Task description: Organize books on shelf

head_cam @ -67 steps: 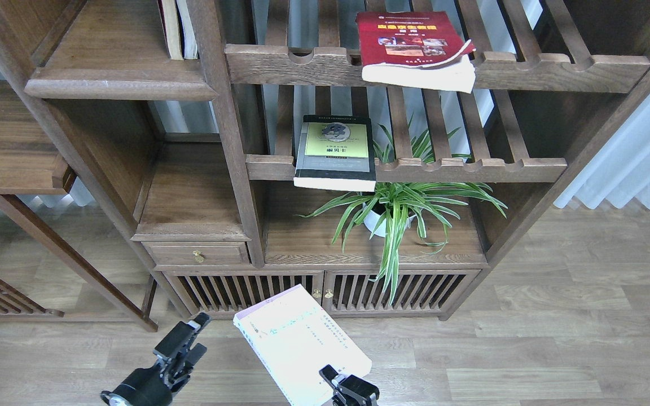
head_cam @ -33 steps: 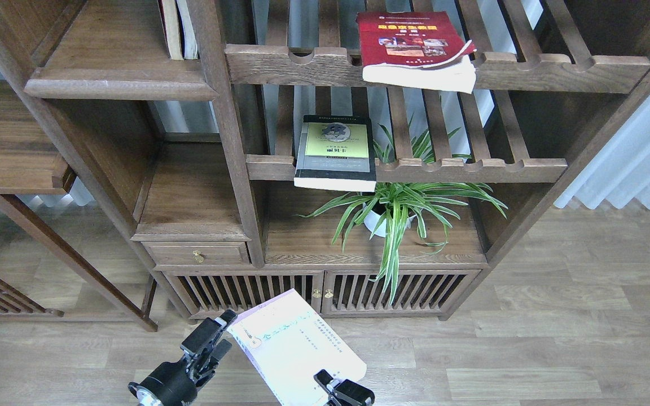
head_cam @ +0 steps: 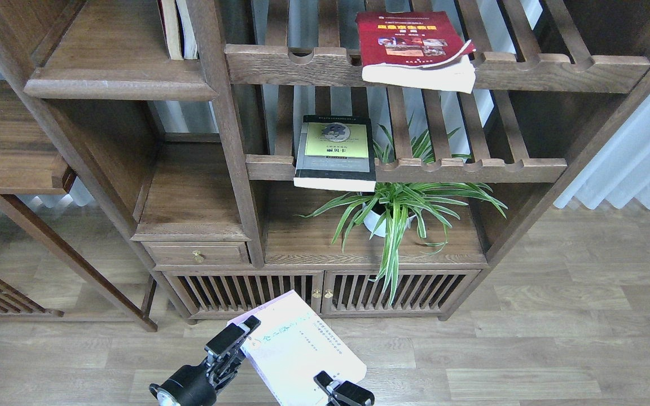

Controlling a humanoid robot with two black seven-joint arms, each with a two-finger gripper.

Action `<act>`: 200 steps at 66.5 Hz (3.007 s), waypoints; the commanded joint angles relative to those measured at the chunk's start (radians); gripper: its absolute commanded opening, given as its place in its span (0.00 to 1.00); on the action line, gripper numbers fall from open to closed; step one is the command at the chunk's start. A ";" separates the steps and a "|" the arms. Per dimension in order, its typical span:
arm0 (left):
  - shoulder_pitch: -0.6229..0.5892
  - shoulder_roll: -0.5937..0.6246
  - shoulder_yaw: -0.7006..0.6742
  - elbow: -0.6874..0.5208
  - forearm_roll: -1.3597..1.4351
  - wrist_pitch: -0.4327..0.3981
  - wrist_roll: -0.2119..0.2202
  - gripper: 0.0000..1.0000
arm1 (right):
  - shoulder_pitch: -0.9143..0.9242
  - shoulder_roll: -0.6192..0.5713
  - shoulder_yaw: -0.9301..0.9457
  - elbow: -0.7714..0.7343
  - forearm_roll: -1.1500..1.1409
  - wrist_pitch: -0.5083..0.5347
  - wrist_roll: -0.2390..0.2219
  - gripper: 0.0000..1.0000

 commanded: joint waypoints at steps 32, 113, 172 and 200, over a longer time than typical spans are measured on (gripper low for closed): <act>-0.026 0.039 0.022 0.000 0.004 0.000 0.005 0.06 | -0.002 0.000 -0.001 -0.001 -0.014 0.000 0.000 0.09; -0.058 0.720 -0.630 -0.354 0.007 0.000 0.077 0.05 | 0.052 0.000 -0.021 -0.069 -0.116 0.000 0.012 1.00; -0.834 0.565 -0.717 -0.188 0.726 0.000 0.326 0.05 | 0.172 0.000 -0.009 -0.097 -0.106 0.000 0.017 1.00; -1.006 0.514 -0.668 -0.055 0.993 0.000 0.324 0.05 | 0.345 0.000 -0.003 -0.101 -0.041 0.000 0.138 1.00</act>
